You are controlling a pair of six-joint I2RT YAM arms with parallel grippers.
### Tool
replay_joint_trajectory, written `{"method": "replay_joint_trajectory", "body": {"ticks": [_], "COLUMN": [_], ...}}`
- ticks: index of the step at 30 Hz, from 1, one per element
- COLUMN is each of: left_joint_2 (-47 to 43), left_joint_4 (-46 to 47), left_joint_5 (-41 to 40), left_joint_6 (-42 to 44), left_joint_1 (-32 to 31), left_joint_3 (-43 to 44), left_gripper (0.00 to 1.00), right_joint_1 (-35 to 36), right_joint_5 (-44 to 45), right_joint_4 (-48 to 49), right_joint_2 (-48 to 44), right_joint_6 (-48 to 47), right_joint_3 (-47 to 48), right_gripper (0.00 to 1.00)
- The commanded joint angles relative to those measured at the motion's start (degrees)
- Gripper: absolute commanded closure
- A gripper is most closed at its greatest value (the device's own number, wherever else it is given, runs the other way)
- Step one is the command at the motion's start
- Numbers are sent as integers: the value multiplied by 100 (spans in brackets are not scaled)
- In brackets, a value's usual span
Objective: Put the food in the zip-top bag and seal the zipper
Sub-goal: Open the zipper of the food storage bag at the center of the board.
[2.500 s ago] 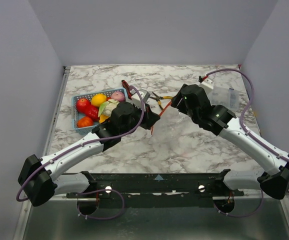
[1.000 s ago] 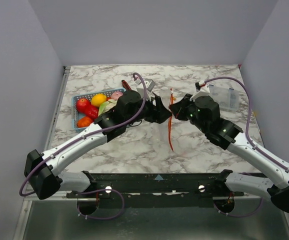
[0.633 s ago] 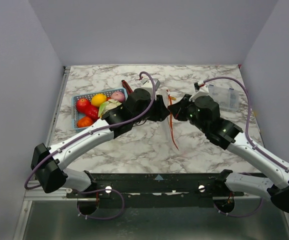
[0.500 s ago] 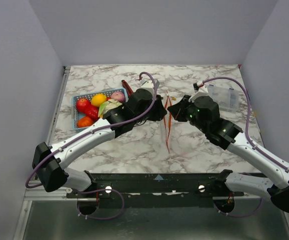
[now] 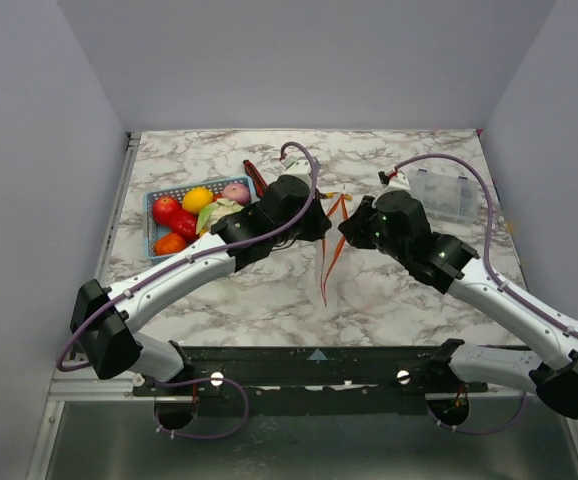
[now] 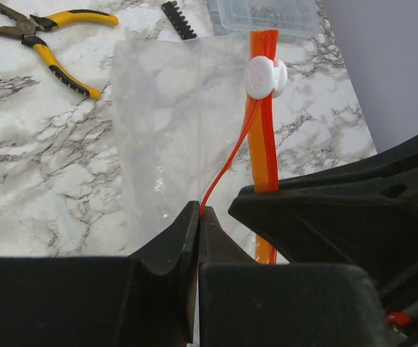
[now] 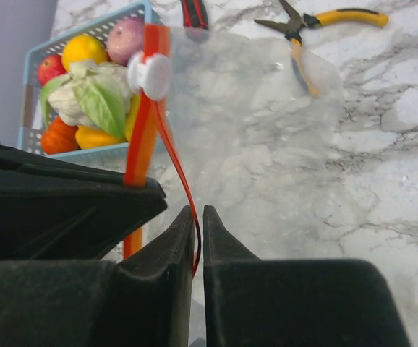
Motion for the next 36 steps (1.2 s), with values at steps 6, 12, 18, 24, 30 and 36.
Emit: {"method": "replay_joint_trajectory", "body": {"ticks": [6, 12, 18, 24, 30, 36], "left_joint_2": [-205, -315, -444, -64, 409, 437], "left_joint_4": [408, 412, 205, -431, -12, 172], "left_joint_5": [156, 243, 902, 1574, 1960, 2240], "left_joint_6": [-591, -559, -8, -26, -478, -462], "left_joint_1": [24, 103, 741, 1092, 754, 625], "left_joint_3": [-75, -153, -479, -19, 45, -105], "left_gripper": [100, 100, 100, 100, 99, 65], "right_joint_1": [67, 77, 71, 73, 76, 70], "right_joint_5": [-202, 98, 1480, 1861, 1519, 1196], "right_joint_4": [-178, -457, -1099, -1612, -1684, -1555], "right_joint_2": [108, 151, -247, -273, -206, 28], "right_joint_6": [136, -117, -849, -1579, -1531, -1203], "right_joint_3": [-199, -110, 163, 425, 396, 119], "right_gripper": [75, 100, 100, 100, 100, 100]}}
